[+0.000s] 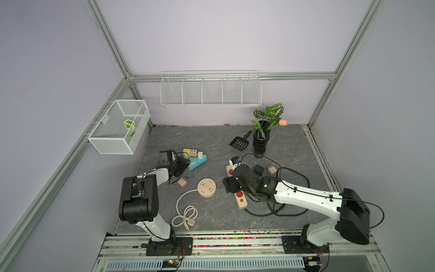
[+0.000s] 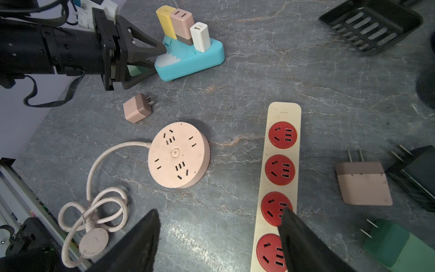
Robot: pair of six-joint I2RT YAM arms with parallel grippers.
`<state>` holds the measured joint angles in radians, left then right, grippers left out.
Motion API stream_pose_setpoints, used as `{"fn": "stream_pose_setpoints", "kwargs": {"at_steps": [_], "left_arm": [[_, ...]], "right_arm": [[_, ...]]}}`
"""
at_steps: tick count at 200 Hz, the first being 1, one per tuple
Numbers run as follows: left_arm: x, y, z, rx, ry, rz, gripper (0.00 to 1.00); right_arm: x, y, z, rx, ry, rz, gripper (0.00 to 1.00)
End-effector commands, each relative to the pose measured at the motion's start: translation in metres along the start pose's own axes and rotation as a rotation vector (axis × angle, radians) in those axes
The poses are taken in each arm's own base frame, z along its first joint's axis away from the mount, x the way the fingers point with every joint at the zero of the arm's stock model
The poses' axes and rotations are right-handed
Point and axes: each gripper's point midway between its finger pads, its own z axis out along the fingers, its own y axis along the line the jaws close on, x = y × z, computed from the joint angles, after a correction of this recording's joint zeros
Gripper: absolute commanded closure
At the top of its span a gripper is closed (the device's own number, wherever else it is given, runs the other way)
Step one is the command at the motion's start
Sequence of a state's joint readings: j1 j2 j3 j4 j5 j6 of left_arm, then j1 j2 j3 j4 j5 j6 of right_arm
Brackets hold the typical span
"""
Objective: Pull the plug off the socket
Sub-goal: Place the socket at the center of the board, then pick up the socket from the center of the board.
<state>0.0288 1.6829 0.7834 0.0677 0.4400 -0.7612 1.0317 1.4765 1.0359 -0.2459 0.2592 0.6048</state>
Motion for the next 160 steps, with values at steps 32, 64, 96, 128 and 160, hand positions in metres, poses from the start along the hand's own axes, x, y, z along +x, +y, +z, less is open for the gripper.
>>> {"fn": "stream_pose_setpoints", "kwargs": {"at_steps": [32,64,96,128,160], "left_arm": [[-0.001,-0.006,0.011,0.084,0.002,0.013,0.48],[-0.002,-0.006,0.016,0.113,0.005,0.002,0.49],[-0.003,-0.005,0.017,0.132,0.006,-0.006,0.54],[0.001,-0.006,0.019,0.165,0.020,-0.017,0.61],[0.009,-0.009,0.020,0.197,0.054,-0.023,0.71]], "right_arm": [[-0.009,-0.005,-0.006,0.023,-0.020,-0.009,0.18],[-0.009,-0.004,-0.006,0.021,-0.017,-0.008,0.18],[-0.009,-0.005,-0.006,0.026,-0.018,-0.011,0.18],[-0.009,-0.006,-0.004,0.037,-0.012,-0.015,0.18],[-0.009,-0.010,-0.001,0.061,-0.008,-0.024,0.18]]}}
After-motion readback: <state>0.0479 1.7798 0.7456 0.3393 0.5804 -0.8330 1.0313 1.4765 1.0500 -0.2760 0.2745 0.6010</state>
